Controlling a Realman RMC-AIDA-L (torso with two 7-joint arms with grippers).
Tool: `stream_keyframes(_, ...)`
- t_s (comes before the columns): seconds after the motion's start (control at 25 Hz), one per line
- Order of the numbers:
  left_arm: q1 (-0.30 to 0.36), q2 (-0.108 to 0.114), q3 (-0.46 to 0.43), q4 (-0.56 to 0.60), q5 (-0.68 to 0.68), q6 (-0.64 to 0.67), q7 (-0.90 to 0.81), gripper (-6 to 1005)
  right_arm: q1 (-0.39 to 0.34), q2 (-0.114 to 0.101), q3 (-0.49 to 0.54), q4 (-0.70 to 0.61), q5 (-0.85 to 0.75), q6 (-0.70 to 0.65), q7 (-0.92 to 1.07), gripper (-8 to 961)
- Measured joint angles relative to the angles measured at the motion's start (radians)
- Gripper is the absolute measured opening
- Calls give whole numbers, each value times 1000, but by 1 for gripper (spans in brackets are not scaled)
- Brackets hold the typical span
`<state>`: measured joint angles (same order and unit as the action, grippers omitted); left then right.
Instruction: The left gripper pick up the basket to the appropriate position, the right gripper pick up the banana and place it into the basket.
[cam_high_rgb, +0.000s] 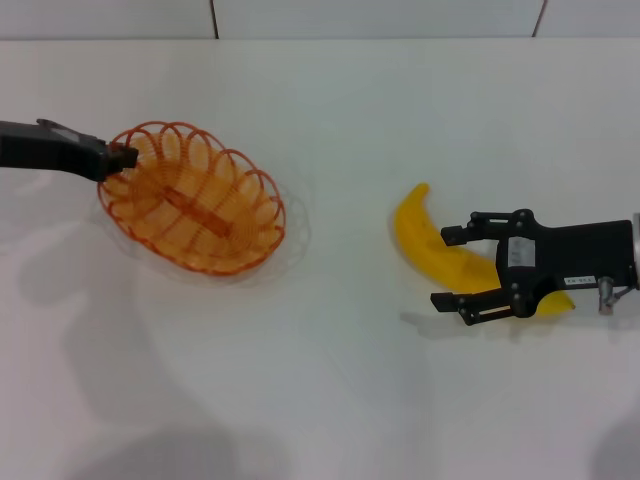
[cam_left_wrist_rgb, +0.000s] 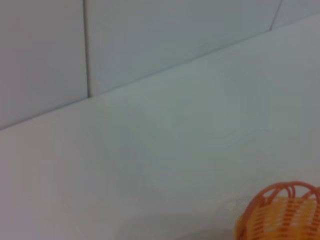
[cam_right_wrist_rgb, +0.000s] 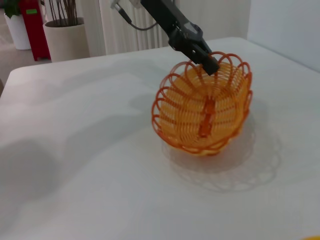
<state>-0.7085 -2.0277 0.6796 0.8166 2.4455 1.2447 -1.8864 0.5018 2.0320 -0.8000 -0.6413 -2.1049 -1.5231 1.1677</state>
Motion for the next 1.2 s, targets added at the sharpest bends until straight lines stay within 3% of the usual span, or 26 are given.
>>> stream_keyframes(1.2,11,6,-14,-243,-254,-158,78,93,3,0,2,0,2,-6,1,890)
